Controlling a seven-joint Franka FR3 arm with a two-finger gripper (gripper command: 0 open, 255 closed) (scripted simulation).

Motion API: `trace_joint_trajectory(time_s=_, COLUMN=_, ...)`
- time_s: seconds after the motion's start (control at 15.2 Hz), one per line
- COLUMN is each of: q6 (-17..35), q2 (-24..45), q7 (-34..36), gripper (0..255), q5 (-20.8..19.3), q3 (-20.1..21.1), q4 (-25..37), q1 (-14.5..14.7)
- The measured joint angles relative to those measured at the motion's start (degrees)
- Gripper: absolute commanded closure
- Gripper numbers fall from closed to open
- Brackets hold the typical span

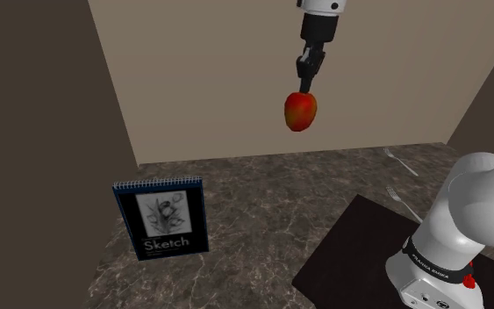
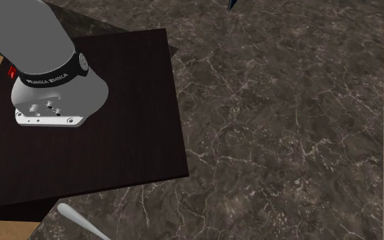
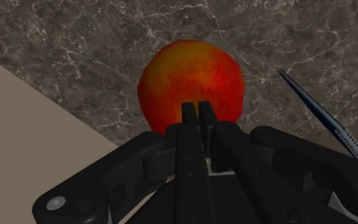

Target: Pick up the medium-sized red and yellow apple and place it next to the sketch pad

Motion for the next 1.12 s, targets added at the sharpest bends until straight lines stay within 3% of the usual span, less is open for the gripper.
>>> trace_joint_trajectory(time_s=0.53, q6=-0.05, q2=5.18, q7=10.91, gripper=255, q5=1.93, q3=8.24, q4=5.06, q1=3.08)
trace_joint_trajectory(time_s=1.12, q6=-1.40, q2=16.29, q7=24.45, gripper=255, q5=0.61, q3=17.81, q4=16.91, q1=6.57)
